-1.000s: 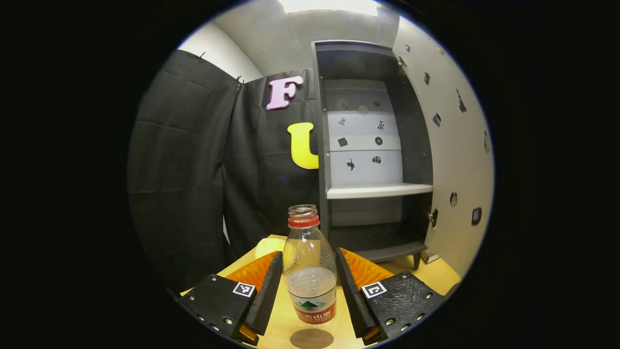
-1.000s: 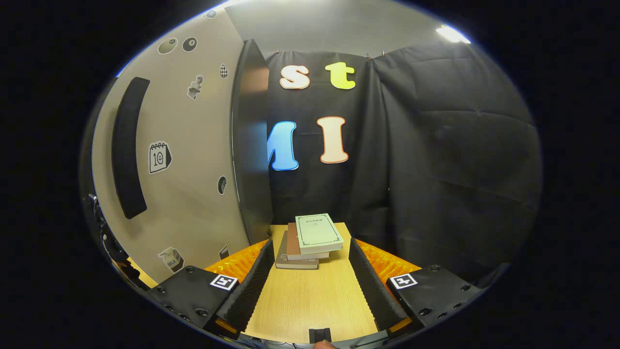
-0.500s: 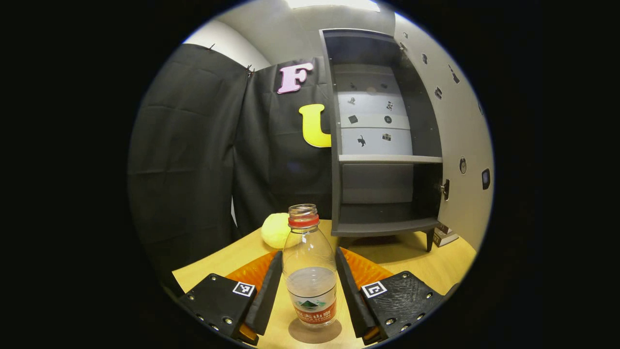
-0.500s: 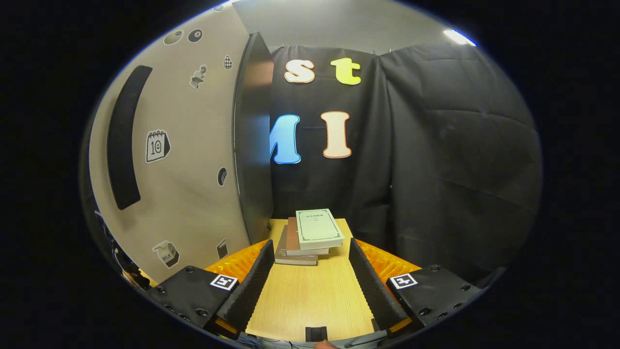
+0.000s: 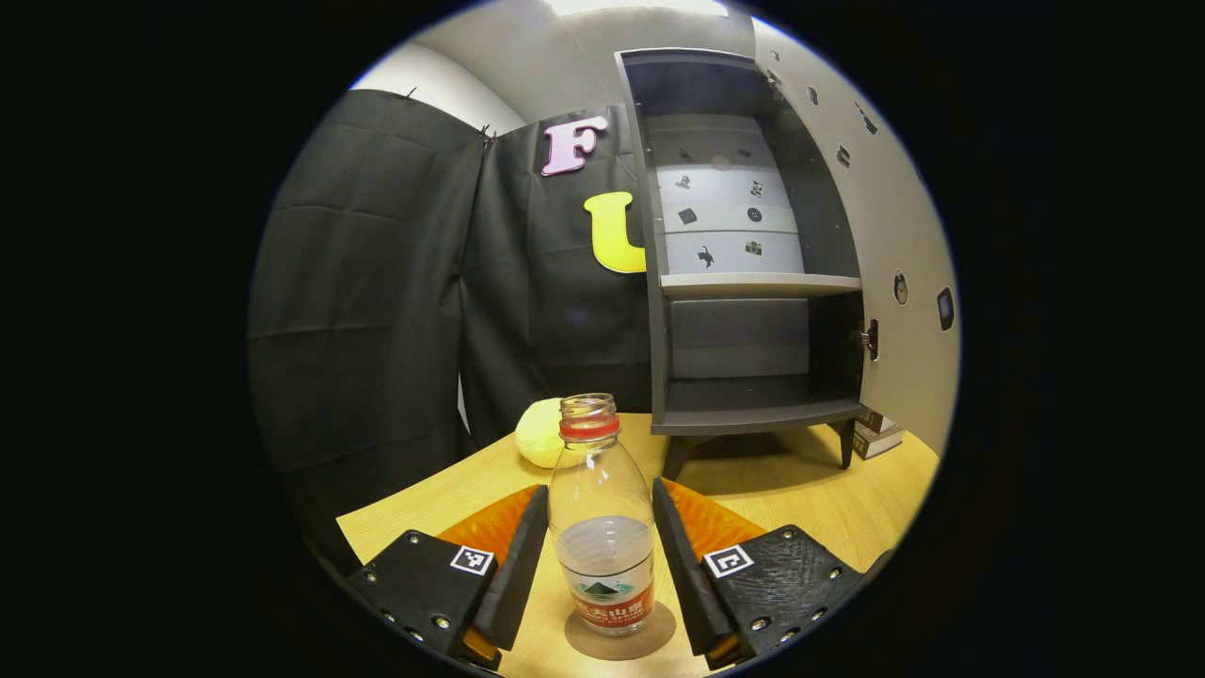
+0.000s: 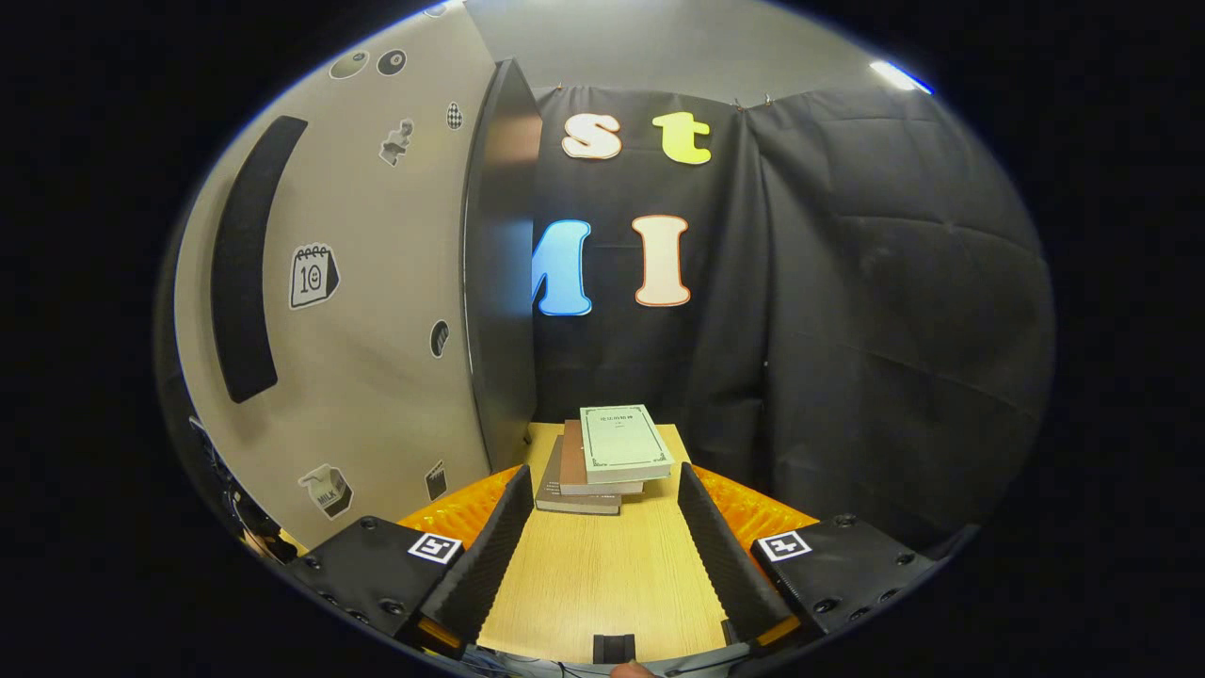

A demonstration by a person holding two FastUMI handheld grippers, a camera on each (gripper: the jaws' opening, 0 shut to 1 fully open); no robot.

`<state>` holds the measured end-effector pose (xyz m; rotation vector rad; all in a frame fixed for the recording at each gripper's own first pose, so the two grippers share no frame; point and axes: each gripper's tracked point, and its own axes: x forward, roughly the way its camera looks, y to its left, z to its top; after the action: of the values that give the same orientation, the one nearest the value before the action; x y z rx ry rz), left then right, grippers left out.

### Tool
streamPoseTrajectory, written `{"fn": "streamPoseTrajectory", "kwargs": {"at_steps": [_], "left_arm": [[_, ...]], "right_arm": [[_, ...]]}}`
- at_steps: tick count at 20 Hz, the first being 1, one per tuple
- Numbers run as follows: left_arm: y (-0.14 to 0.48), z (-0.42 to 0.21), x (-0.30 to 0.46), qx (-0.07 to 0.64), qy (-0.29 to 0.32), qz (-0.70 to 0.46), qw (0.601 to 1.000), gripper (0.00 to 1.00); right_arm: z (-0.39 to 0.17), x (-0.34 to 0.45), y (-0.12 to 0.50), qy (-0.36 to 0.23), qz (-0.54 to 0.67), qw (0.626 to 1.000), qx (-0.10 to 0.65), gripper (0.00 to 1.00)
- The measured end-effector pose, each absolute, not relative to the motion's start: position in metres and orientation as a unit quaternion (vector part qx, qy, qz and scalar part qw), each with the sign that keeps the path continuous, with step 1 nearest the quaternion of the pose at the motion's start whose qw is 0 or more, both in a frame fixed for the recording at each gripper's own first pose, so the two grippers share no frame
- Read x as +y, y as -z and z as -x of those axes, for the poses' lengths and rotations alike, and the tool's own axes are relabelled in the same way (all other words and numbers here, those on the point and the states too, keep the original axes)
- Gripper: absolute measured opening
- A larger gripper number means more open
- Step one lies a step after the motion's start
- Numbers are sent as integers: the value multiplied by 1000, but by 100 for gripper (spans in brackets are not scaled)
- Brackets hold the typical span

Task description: Open the cabinet door with the right hand, grasp the bottle in the cabinet with the left hand and place it on the coaster, then close the cabinet door with the right hand.

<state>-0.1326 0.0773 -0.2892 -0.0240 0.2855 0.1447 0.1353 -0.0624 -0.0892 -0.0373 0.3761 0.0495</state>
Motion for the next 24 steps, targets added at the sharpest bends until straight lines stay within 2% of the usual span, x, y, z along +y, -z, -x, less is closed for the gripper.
{"fn": "streamPoseTrajectory", "kwargs": {"at_steps": [7,8,9,12,17,18,19,24], "left_arm": [[280,138,74,156,-72,-1,985,71],[277,137,73,156,-73,-1,985,71],[273,136,74,154,-74,-1,985,69],[255,134,74,142,-74,-5,987,69],[210,131,71,117,-70,-12,991,71],[200,131,70,111,-69,-14,991,71],[188,131,69,105,-68,-16,992,71],[116,136,68,77,-76,-18,994,71]], "right_arm": [[-137,-59,87,-30,15,983,181,98],[-138,-59,87,-31,14,983,181,93],[-138,-59,87,-32,14,983,181,98],[-138,-58,86,-34,12,983,179,98],[-139,-60,78,-39,-4,985,169,98],[-139,-61,77,-40,-7,985,167,93],[-140,-62,73,-41,-9,986,162,98],[-143,-56,53,-67,-37,987,143,98]]}}
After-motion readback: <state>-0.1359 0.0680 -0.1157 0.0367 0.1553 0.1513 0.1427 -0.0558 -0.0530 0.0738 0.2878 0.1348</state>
